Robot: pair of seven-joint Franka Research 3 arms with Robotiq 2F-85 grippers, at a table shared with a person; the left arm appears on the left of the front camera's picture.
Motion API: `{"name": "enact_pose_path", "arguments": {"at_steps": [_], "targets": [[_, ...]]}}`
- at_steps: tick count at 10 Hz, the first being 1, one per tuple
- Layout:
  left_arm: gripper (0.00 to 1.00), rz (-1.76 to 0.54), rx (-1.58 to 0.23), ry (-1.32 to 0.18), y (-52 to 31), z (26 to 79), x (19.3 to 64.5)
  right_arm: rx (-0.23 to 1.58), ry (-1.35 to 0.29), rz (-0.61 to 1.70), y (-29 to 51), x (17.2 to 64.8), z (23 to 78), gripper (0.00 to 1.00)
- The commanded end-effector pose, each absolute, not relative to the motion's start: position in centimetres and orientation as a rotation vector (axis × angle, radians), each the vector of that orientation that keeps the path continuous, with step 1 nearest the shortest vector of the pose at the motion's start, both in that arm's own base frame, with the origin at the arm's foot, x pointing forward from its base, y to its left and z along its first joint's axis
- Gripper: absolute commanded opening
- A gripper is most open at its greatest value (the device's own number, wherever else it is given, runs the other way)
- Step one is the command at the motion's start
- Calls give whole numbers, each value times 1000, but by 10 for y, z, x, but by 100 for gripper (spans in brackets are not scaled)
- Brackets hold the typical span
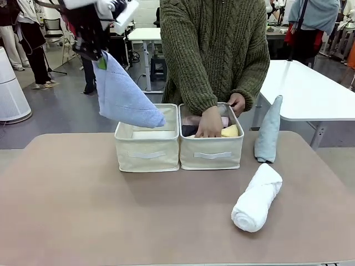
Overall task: Sort the towels based on their folding style.
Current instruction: Pick up one triangle-folded towel and place it in the left Fabric basket.
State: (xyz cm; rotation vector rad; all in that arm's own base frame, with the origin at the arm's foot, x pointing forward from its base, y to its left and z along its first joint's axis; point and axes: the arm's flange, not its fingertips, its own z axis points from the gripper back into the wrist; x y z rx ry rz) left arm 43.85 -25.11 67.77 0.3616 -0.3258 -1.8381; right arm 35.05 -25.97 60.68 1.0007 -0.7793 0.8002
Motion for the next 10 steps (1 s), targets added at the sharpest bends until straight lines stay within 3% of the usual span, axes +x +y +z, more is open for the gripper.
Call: {"name": "enact_pose_path", "arguments": {"at_steps": [1, 10], "targets": [[15, -1781, 244, -302, -259, 675, 472, 1015, -787, 799, -258, 350, 607, 100], [15, -1677, 245, -250, -280, 612, 514, 1015, -787, 799, -258, 350, 607, 100]]}}
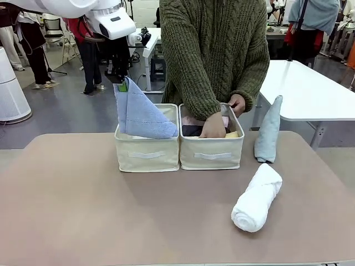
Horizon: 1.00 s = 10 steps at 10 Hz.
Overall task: Sort the towels based on their folding style.
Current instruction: Pick up one triangle-folded towel and place it in the left Fabric basket.
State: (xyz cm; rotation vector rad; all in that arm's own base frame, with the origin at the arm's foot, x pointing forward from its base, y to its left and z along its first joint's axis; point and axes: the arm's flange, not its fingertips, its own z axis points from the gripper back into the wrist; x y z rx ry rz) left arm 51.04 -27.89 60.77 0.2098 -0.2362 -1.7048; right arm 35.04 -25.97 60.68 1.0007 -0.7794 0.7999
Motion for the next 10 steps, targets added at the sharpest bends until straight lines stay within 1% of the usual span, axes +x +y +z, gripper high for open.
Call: {"name": "enact_pose_path", "arguments": {"at_steps": [1, 6, 10], "targets": [[15, -1663, 258, -253, -279, 606, 517, 1015, -787, 799, -258, 350, 607, 100], [15, -1647, 307, -235, -275, 576, 542, 1015, -787, 799, -258, 350, 607, 100], [15, -1687, 232, -208, -279, 537, 543, 1015, -787, 799, -258, 350, 607, 100]]}}
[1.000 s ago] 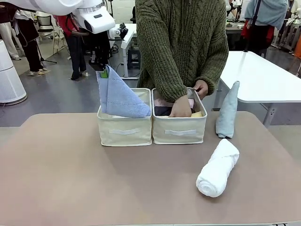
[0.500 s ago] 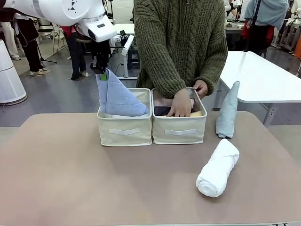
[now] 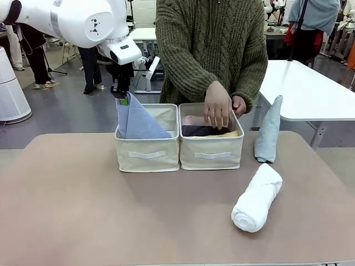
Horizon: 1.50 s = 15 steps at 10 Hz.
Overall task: Sort the towels based on their folding style.
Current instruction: Pick up one triangle-folded towel and place it in the left Fabric basket.
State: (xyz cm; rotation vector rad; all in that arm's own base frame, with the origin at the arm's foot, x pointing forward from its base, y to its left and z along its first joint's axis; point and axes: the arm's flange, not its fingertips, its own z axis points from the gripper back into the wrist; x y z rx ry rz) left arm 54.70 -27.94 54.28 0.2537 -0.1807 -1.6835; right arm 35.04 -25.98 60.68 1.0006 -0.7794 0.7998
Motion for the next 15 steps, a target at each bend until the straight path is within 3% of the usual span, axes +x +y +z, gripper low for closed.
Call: {"name": "enact_pose_path", "arguments": {"at_steps": [1, 5, 10, 11, 12, 13, 14, 15], "targets": [[15, -1709, 206, -200, -281, 526, 543, 1015, -787, 799, -258, 350, 607, 100], [15, -1718, 136, -103, -293, 470, 538, 1015, -787, 799, -258, 350, 607, 100], [15, -1719, 100, -39, -300, 442, 537, 1015, -787, 799, -258, 350, 607, 100], [58, -1711, 93, -36, -299, 441, 536, 1015, -787, 799, -258, 350, 607, 100], [75, -1713, 90, -28, -300, 441, 536, 1015, -787, 799, -258, 350, 607, 100], [75, -1715, 87, -24, -300, 441, 536, 1015, -787, 799, -258, 350, 607, 100], [100, -1716, 84, -19, -299, 441, 536, 1015, -787, 799, -258, 350, 607, 100], [87, -1718, 84, -19, -298, 442, 536, 1015, -787, 799, -258, 350, 607, 100]]}}
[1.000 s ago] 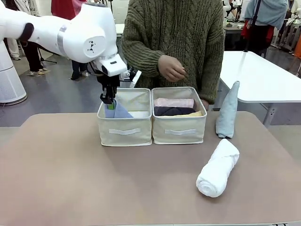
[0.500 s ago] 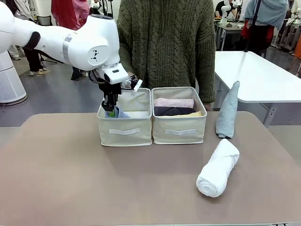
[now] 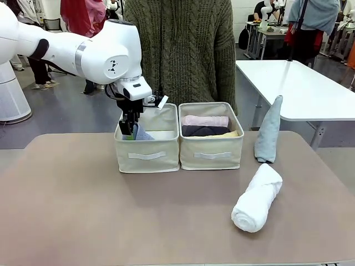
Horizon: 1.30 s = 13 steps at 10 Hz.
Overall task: Sort the towels based on their folding style.
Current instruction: Pick up one triangle-folded towel and place it in the left Fabric basket.
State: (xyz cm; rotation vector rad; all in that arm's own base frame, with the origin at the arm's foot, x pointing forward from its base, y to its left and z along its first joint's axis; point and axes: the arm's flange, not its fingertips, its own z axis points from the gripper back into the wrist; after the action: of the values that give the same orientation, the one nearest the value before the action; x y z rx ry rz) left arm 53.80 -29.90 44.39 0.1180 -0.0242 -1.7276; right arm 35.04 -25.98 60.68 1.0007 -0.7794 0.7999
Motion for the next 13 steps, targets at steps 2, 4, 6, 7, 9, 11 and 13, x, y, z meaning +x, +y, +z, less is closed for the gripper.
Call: {"name": "enact_pose_path", "arguments": {"at_steps": [2, 4, 6, 7, 9, 11, 13], "targets": [[100, -1716, 81, -24, -297, 445, 536, 1015, -787, 799, -258, 350, 607, 100], [100, -1708, 95, -52, -292, 456, 535, 1015, -787, 799, -258, 350, 607, 100], [100, -1694, 117, -87, -285, 468, 538, 1015, -787, 799, -258, 350, 607, 100], [100, -1690, 119, -98, -282, 472, 538, 1015, -787, 799, -258, 350, 607, 100], [100, -1702, 63, -131, -267, 500, 527, 1015, -787, 799, -258, 350, 607, 100], [100, -1671, -154, -235, -188, 561, 482, 1015, -787, 799, -258, 350, 607, 100], [100, -1524, -254, -456, -84, 603, 421, 1015, -787, 799, -258, 350, 607, 100]]}}
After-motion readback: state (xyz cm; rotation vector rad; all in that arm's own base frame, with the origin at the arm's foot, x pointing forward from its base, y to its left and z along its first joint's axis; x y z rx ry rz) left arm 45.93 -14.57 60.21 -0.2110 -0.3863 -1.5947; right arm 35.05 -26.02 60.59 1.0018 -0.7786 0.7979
